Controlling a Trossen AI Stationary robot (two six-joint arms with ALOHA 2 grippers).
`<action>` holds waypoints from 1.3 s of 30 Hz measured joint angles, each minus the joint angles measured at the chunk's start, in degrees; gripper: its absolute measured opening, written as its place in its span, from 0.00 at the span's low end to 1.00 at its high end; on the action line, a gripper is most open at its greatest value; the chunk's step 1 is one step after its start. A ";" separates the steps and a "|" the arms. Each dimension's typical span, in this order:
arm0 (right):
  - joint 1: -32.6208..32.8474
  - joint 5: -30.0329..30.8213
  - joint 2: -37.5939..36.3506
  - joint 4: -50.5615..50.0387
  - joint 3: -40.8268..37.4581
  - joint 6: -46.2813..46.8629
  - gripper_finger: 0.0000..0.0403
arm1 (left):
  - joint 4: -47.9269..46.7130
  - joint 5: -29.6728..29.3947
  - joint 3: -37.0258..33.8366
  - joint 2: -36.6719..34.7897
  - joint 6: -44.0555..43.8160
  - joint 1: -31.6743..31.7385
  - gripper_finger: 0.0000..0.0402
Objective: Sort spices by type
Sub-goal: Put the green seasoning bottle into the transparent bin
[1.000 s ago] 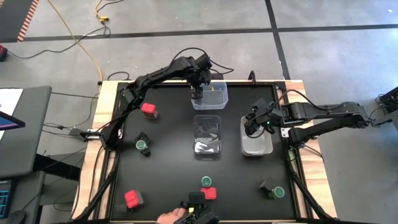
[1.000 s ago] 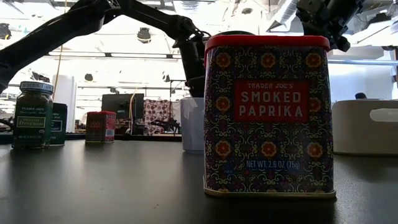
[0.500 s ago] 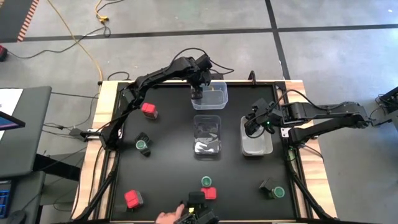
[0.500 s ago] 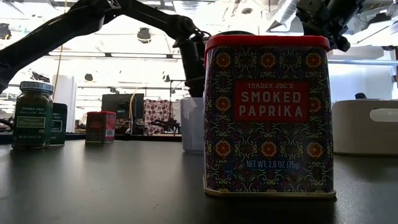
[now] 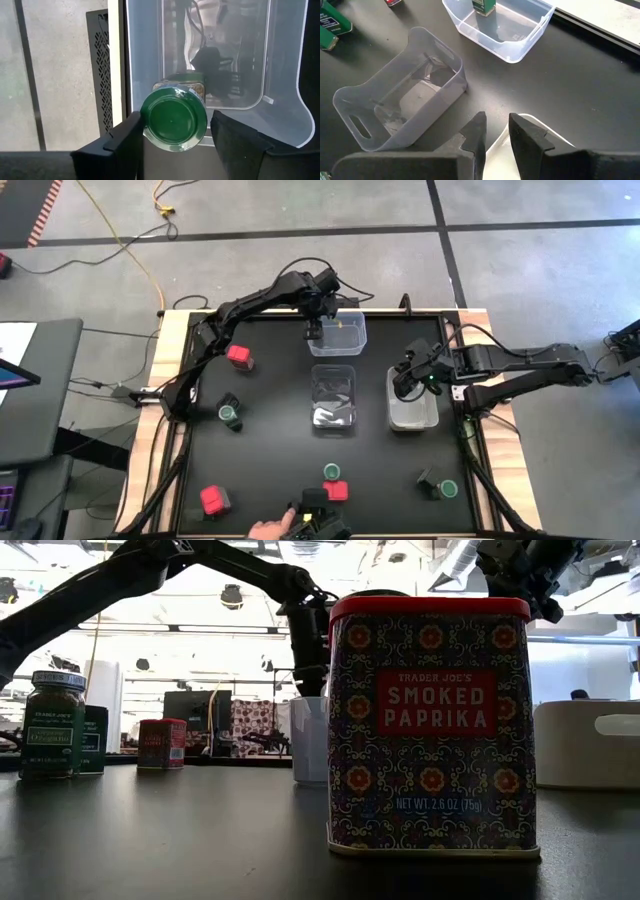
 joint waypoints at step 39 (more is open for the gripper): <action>0.00 0.00 0.00 -0.07 0.00 -0.04 0.28 | 3.54 -0.20 -0.02 0.00 -7.32 -0.84 0.31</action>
